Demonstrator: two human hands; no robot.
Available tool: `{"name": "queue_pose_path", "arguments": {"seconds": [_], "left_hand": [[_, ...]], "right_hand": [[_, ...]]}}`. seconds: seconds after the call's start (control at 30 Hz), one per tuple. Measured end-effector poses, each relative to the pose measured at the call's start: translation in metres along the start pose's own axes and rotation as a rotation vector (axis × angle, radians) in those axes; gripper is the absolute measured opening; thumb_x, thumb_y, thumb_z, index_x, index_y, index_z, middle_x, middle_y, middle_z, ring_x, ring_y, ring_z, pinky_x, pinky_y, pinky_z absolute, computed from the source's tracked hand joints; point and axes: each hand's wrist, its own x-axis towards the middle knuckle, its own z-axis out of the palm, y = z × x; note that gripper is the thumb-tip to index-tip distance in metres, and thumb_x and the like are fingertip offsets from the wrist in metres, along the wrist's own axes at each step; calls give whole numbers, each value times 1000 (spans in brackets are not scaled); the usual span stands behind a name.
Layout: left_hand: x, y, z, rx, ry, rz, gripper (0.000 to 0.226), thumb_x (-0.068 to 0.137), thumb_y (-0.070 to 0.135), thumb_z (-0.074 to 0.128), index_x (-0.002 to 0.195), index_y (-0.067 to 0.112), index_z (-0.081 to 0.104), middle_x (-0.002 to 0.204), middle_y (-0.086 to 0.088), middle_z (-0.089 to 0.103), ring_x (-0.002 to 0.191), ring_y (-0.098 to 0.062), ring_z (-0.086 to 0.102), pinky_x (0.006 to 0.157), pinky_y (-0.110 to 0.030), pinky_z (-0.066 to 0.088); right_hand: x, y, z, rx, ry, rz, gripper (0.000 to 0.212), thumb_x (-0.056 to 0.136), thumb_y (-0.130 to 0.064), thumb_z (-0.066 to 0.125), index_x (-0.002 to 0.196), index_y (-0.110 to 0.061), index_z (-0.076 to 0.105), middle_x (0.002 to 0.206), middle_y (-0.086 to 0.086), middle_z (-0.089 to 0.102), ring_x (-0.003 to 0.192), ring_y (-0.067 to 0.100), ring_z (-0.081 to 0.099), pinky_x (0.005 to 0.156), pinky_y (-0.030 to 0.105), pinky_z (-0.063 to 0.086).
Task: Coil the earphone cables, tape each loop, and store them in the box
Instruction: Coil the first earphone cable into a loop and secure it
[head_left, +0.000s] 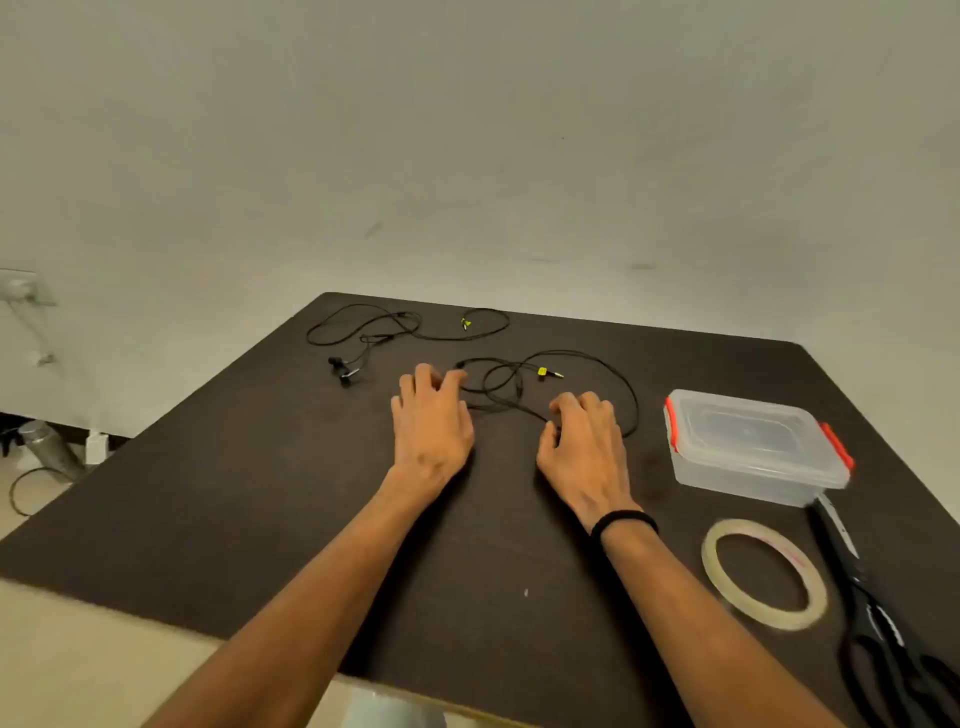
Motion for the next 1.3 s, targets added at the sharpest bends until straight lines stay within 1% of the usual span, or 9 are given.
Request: {"name": "queue_pose_path", "arguments": {"seconds": [0.1, 0.23, 0.37, 0.6, 0.87, 1.0, 1.1, 1.2, 1.3], "left_hand": [[15, 3, 16, 26, 58, 60, 29, 95, 32, 53, 114, 21, 73, 124, -5, 56, 119, -29, 48, 104, -52, 39], [26, -8, 17, -61, 55, -99, 30, 102, 37, 51, 119, 24, 72, 135, -4, 60, 134, -30, 43, 118, -64, 25], [26, -29, 11, -77, -11, -168, 33, 100, 38, 58, 129, 26, 67, 138, -2, 61, 137, -29, 41, 120, -61, 25], [26, -26, 6, -102, 0, -218, 24, 97, 44, 63, 114, 30, 72, 129, 3, 63, 127, -23, 46, 115, -52, 32], [25, -22, 4, -94, 9, -158, 35, 95, 59, 60, 104, 28, 72, 117, 2, 63, 120, -21, 46, 107, -43, 35], [25, -14, 1, -134, -113, 6, 54, 85, 75, 62, 116, 32, 72, 121, 5, 56, 124, -17, 40, 110, -40, 34], [26, -11, -3, -111, -211, 109, 46, 84, 69, 69, 113, 34, 73, 121, 7, 51, 123, -15, 38, 111, -37, 33], [27, -14, -5, -104, -177, 137, 19, 92, 49, 72, 102, 33, 74, 115, 9, 52, 119, -16, 41, 108, -42, 40], [29, -18, -7, -61, -133, 84, 14, 94, 44, 71, 101, 32, 75, 113, 8, 54, 118, -17, 44, 105, -41, 40]], "right_hand": [[21, 2, 12, 21, 84, 39, 20, 94, -13, 62, 113, -9, 66, 108, 12, 61, 100, 32, 55, 82, 46, 53], [46, 5, 22, 63, 151, 65, 19, 98, -12, 60, 116, -10, 68, 108, 11, 64, 100, 29, 54, 81, 46, 54], [70, 4, 32, 100, 174, 116, 26, 99, -13, 61, 124, -11, 69, 116, 9, 69, 109, 29, 55, 87, 47, 54], [90, 4, 45, 29, 31, 103, 30, 100, -16, 63, 129, -11, 69, 118, 13, 72, 117, 37, 53, 93, 54, 51], [93, 8, 49, -21, -46, 168, 32, 100, -17, 64, 131, -11, 68, 126, 19, 64, 124, 42, 50, 93, 51, 50], [94, 8, 44, -70, -83, 201, 23, 102, -16, 60, 119, -7, 74, 121, 21, 65, 121, 43, 53, 89, 48, 51], [92, 9, 39, -101, -116, 219, 18, 103, -18, 59, 111, -10, 74, 120, 18, 64, 120, 41, 53, 88, 47, 50], [88, 9, 35, -96, -116, 213, 13, 103, -15, 56, 105, -15, 69, 117, 14, 62, 116, 37, 51, 87, 47, 49], [85, 10, 32, 24, -22, 199, 13, 102, -10, 53, 100, -15, 65, 105, 10, 65, 107, 35, 57, 81, 46, 51]]}}
